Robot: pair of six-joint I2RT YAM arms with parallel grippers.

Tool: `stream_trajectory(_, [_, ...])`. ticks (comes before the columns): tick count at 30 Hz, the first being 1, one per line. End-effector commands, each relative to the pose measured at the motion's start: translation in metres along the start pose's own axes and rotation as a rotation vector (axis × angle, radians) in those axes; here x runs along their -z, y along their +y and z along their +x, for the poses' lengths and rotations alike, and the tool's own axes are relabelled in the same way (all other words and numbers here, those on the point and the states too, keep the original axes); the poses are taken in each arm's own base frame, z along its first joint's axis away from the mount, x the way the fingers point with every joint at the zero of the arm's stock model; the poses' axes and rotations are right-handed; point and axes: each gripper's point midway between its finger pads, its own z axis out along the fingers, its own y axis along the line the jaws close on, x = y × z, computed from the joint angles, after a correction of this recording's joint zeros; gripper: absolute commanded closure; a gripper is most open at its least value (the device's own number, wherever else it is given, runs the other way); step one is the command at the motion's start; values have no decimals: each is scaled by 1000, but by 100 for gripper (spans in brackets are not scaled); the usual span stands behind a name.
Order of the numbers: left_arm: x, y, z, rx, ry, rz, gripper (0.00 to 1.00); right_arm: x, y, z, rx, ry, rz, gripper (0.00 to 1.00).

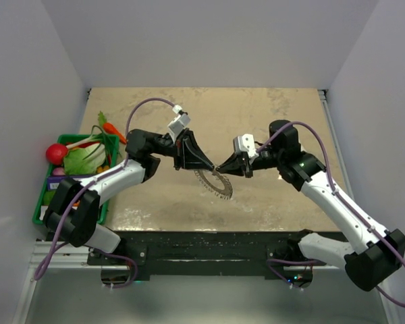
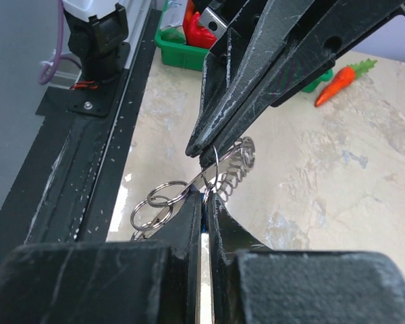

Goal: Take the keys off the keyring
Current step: Remove the key from the keyring.

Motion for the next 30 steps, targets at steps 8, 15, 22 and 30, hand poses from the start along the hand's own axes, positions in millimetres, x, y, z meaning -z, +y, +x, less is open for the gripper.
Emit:
stream_trajectory(8, [-1, -44, -24, -327, -22, 107, 100, 10, -18, 46, -87, 157, 81, 100])
stream_trajectory(15, [-1, -43, -22, -321, -13, 108, 100, 15, -18, 18, -23, 120, 78, 100])
stream_trajectory(22, [-6, -39, -13, -293, 16, 123, 100, 16, -17, -4, 35, 96, 17, 100])
stream_trajectory(30, [-13, -29, 2, -239, 66, 145, 100, 18, -18, -6, 81, 139, -38, 100])
